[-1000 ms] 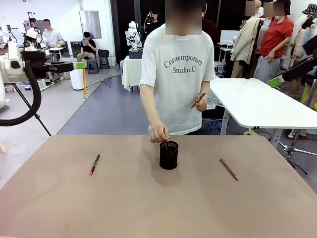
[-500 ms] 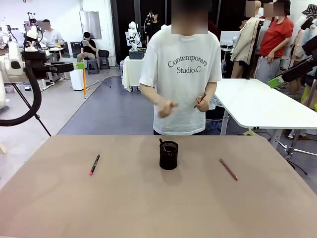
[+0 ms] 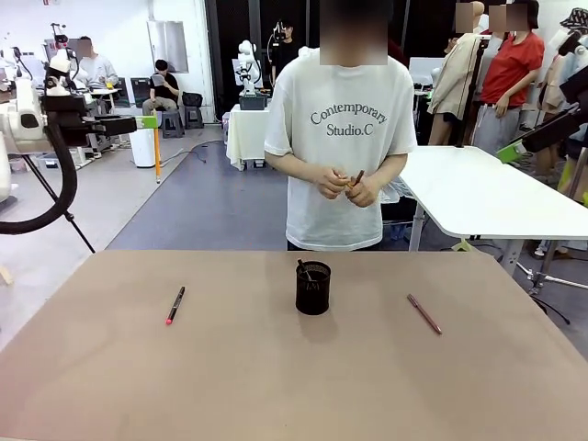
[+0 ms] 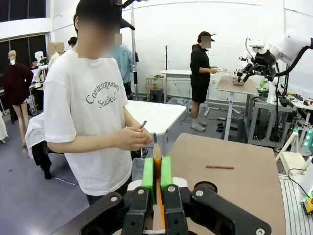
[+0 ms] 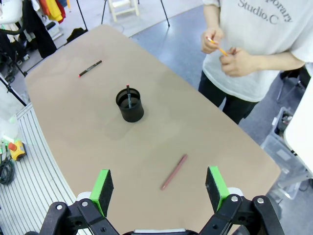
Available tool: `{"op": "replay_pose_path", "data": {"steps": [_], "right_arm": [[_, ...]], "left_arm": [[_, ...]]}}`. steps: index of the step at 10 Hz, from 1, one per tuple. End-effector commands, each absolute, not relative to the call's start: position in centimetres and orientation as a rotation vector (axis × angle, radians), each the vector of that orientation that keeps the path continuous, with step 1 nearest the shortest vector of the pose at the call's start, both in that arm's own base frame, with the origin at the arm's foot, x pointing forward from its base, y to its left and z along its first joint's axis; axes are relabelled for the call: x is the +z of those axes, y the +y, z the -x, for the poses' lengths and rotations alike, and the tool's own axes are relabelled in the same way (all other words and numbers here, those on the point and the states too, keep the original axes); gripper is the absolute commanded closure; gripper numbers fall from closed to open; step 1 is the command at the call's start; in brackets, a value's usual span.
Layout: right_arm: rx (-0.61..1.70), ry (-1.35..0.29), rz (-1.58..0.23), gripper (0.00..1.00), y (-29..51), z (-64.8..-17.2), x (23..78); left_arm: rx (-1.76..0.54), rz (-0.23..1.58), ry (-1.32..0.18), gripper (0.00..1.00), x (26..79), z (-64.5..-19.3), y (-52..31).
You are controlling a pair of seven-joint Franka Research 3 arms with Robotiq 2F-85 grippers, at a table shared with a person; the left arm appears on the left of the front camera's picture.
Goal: Place the pens into the pen holder.
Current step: Pick up a writing instrument from the table and place it into the Pen holder.
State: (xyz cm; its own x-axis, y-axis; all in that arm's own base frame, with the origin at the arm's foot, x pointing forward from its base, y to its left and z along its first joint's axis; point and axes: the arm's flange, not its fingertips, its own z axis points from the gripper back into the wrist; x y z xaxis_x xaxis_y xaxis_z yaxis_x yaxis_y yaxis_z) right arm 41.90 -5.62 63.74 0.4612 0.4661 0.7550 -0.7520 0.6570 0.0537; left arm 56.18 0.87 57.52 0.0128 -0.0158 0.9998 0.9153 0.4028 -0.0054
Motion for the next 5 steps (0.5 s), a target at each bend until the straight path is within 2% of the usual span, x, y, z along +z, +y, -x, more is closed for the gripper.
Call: {"op": "replay_pose_path", "data": {"steps": [1,5], "right_arm": [[0.779,-0.796,-0.424,0.0,-5.52,-41.99,63.86],[0.779,-0.796,-0.424,0.0,-5.52,-41.99,63.86]], "left_arm": [[-0.897,0.887,-1.352,1.0,57.78,-56.27,0.68],[-0.897,0.887,-1.352,1.0,57.78,-56.27,0.68]]}}
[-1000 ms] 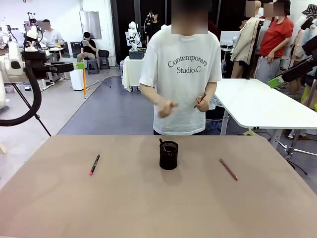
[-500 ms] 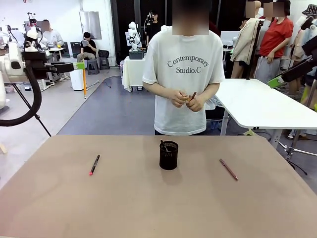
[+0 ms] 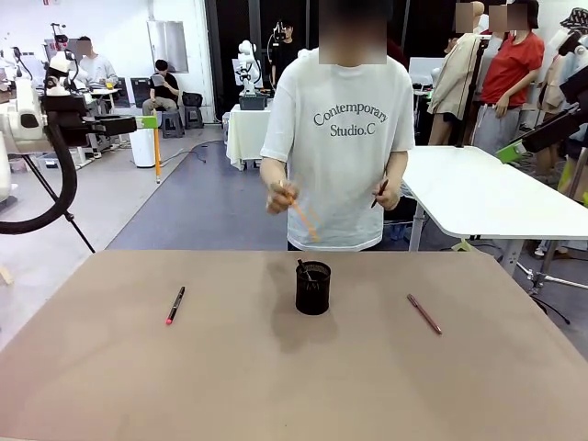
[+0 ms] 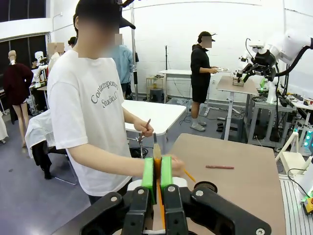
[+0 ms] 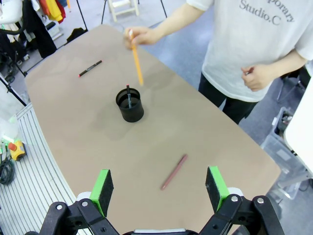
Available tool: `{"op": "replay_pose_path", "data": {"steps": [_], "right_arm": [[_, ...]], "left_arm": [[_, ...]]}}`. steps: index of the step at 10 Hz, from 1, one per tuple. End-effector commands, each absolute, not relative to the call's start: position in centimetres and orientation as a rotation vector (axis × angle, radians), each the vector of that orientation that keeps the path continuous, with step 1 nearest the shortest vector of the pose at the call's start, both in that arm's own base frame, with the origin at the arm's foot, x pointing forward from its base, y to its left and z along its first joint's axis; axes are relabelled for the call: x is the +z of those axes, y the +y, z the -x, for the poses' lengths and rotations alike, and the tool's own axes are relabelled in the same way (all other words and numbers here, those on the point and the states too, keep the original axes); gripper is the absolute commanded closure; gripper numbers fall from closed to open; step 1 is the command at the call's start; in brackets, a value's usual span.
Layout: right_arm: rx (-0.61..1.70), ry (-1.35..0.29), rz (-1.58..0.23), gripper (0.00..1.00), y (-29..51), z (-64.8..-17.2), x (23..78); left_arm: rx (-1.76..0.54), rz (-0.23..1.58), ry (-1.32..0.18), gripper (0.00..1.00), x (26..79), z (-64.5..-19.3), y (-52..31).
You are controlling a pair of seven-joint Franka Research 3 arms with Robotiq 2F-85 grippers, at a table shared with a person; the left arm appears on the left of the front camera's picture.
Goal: Place the pens into the pen holder.
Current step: Pick up a writing instrument from the table and place it into the Pen holder.
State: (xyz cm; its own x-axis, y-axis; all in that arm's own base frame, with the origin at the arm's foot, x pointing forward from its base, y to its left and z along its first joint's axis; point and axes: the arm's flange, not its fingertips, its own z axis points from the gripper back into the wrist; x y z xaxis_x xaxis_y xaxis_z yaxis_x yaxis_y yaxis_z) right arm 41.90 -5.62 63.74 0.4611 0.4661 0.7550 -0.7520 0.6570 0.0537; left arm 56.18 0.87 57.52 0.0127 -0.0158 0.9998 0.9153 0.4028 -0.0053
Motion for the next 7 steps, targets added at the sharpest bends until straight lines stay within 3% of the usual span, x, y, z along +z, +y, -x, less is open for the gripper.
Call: {"op": "replay_pose_path", "data": {"steps": [1,7], "right_arm": [[0.779,-0.796,-0.424,0.0,-5.52,-41.99,63.86],[0.779,-0.796,-0.424,0.0,-5.52,-41.99,63.86]], "left_arm": [[-0.897,0.887,-1.352,1.0,57.78,-56.27,0.68],[-0.897,0.887,-1.352,1.0,57.78,-56.27,0.68]]}}
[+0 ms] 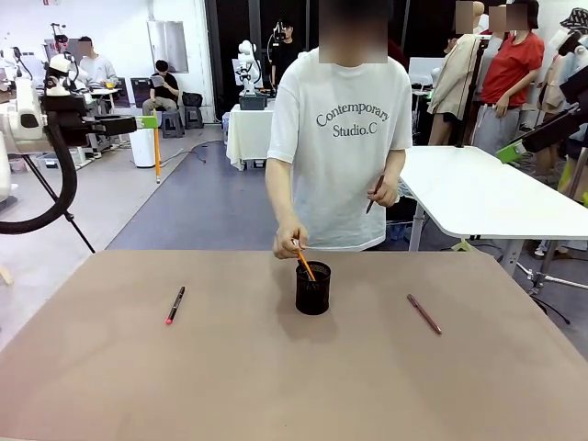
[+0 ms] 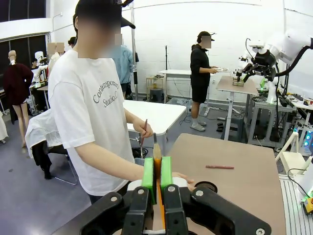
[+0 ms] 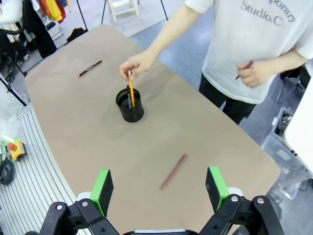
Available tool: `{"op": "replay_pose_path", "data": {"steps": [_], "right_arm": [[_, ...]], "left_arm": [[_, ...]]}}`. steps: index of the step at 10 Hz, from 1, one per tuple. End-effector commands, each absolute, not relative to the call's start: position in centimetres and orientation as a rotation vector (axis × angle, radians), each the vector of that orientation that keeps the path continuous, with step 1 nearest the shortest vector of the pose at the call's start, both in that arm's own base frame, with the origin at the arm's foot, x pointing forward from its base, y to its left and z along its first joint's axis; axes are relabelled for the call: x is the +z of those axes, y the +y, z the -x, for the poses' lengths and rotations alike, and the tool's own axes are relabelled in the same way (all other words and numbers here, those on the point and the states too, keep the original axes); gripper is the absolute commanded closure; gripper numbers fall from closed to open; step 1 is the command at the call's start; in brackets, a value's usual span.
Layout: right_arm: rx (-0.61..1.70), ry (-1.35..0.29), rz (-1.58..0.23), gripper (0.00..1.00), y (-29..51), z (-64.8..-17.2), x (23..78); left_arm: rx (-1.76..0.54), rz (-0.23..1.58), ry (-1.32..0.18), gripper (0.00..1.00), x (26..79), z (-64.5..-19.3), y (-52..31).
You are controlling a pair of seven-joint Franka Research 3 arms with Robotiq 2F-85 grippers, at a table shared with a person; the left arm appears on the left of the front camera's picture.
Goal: Place the pens into the pen holder.
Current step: Pick up a writing instrument from the table and place it into the Pen holder.
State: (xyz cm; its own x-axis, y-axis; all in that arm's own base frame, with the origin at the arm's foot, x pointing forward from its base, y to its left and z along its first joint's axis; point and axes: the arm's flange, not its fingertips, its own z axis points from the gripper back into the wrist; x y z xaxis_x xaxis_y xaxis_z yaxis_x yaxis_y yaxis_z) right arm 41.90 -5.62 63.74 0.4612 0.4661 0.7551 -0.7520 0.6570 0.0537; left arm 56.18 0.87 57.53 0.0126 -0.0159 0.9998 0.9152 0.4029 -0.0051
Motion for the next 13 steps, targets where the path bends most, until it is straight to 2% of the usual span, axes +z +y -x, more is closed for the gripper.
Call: {"op": "replay_pose_path", "data": {"steps": [1,13], "right_arm": [[0.779,-0.796,-0.424,0.0,-5.52,-41.99,63.86],[0.779,-0.796,-0.424,0.0,-5.52,-41.99,63.86]], "left_arm": [[-0.897,0.887,-1.352,1.0,57.78,-56.27,0.68],[-0.897,0.887,-1.352,1.0,57.78,-56.27,0.68]]}}
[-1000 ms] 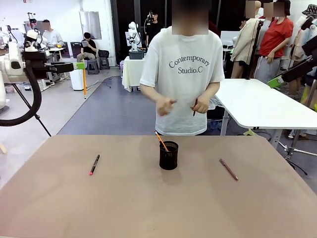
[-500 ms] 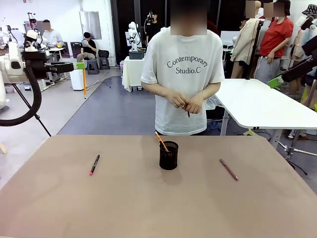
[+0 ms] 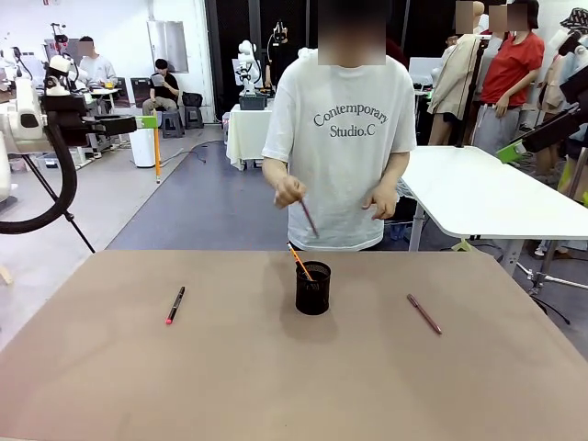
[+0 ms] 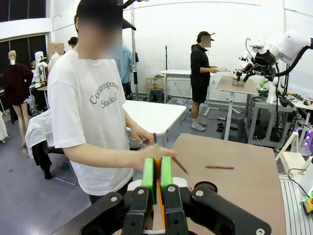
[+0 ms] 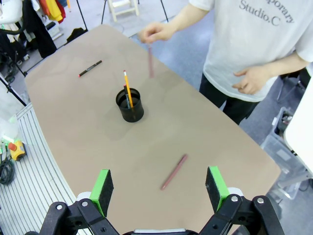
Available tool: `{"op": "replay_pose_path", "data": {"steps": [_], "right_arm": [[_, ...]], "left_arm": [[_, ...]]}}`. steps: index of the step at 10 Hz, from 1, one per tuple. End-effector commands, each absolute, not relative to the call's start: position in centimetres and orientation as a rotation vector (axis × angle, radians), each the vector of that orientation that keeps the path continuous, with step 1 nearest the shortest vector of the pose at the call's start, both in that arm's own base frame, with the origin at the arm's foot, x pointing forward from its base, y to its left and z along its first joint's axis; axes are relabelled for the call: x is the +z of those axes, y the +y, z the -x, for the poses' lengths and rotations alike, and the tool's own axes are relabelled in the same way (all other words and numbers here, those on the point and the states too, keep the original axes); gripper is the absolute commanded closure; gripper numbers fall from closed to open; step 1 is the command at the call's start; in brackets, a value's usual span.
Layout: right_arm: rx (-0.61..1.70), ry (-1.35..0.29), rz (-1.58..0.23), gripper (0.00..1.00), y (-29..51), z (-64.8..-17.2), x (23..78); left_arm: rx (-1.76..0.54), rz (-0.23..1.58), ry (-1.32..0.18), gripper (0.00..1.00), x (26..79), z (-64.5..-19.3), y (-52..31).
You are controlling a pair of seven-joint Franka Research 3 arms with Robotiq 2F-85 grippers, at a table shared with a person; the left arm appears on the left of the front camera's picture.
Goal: Place the pens into the pen holder.
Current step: Pick up a writing instrument from the table and place it into the Pen holder.
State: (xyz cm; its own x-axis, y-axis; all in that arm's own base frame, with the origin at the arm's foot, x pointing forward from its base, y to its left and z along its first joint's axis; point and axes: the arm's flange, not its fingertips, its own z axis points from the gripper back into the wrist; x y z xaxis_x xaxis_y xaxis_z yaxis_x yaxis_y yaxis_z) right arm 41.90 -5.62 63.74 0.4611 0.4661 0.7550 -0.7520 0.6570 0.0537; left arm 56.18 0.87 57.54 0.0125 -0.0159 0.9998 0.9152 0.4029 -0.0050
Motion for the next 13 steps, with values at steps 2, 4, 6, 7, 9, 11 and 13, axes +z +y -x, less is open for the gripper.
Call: {"op": "replay_pose_path", "data": {"steps": [2,4,6,7,9,11,13], "right_arm": [[0.779,-0.796,-0.424,0.0,-5.52,-41.99,63.86],[0.779,-0.796,-0.424,0.0,-5.52,-41.99,63.86],[0.779,-0.796,-0.424,0.0,-5.52,-41.99,63.86],[0.779,-0.796,-0.424,0.0,-5.52,-41.99,63.86],[0.779,-0.796,-0.424,0.0,-5.52,-41.99,63.86],[0.779,-0.796,-0.424,0.0,-5.52,-41.99,63.86],[0.779,-0.796,-0.424,0.0,-5.52,-41.99,63.86]], "left_arm": [[-0.897,0.887,-1.352,1.0,57.78,-56.27,0.68],[-0.897,0.887,-1.352,1.0,57.78,-56.27,0.68],[-0.897,0.887,-1.352,1.0,57.78,-56.27,0.68],[-0.897,0.887,-1.352,1.0,57.78,-56.27,0.68],[-0.897,0.887,-1.352,1.0,57.78,-56.27,0.68],[-0.897,0.887,-1.352,1.0,57.78,-56.27,0.68],[-0.897,0.887,-1.352,1.0,57.78,-56.27,0.68]]}}
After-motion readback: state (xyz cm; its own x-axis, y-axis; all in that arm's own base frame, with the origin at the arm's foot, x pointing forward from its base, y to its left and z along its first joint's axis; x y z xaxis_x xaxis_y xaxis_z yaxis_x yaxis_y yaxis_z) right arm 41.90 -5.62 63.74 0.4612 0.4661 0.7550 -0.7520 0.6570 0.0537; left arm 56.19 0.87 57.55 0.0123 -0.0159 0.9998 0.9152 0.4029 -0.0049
